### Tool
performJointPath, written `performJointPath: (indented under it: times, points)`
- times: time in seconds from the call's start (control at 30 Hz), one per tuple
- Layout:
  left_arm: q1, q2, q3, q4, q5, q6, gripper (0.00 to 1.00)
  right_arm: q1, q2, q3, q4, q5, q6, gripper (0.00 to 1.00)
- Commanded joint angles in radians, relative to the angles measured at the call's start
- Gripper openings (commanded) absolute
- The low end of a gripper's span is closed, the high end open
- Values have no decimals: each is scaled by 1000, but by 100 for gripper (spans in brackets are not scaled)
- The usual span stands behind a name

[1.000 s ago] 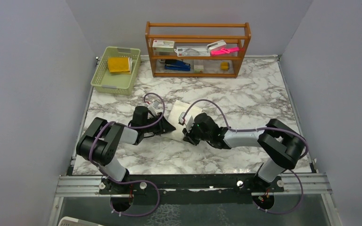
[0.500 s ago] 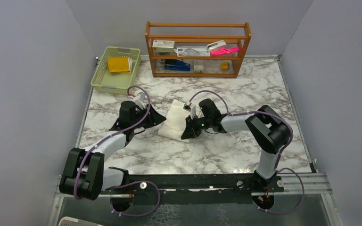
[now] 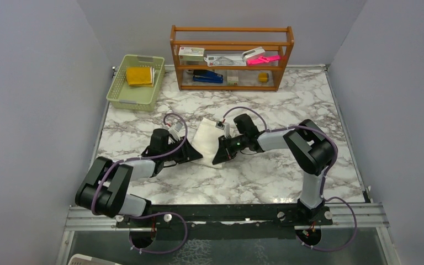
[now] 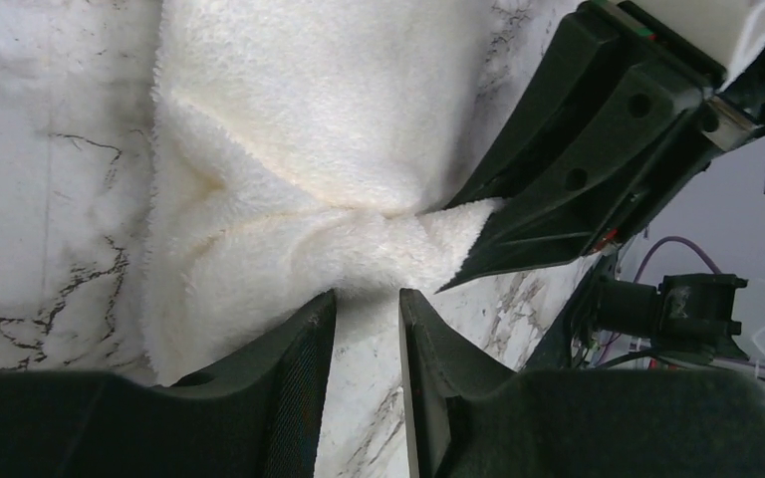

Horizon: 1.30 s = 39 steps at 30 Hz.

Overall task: Roll the towels
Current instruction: Roll the towel at the center of the board.

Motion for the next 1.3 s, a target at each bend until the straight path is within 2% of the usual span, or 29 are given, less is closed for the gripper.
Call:
performJointPath:
  times: [0.0,0.13,0.23,0.3,0.37,0.4,0.43,0.6,0.73,0.83,0.9,1.0,1.27]
  points:
    - [1,100,19,94,-25,40,33,0,22,-32,-133,15,-16,1]
    - [6,174,67,94,-53,73,31,0,-14,-37,-173,65,-69,1]
    - [6,220,69,94,-52,80,30,-1,-41,-29,-215,107,-111,11]
    - [6,243,58,94,-51,87,29,-1,-64,-26,-233,137,-135,26]
    - [6,255,41,94,-59,96,29,1,-93,-32,-231,166,-148,53]
    - [6,255,31,94,-66,100,29,1,-107,-34,-229,176,-156,69]
    - [6,253,24,94,-72,103,29,0,-122,-34,-226,187,-163,73]
    - [7,255,15,93,-75,109,29,5,-251,-60,-153,325,-199,74]
    - [6,267,22,91,-69,110,29,21,-407,-138,6,488,-257,75]
    - [6,278,26,90,-65,110,28,113,-510,-224,151,601,-443,76]
    - [6,283,27,88,-63,110,28,229,-545,-286,237,686,-619,76]
    - [6,286,28,84,-61,112,28,346,-527,-331,270,765,-794,75]
    - [6,283,36,65,-70,118,28,454,-435,-347,238,848,-943,71]
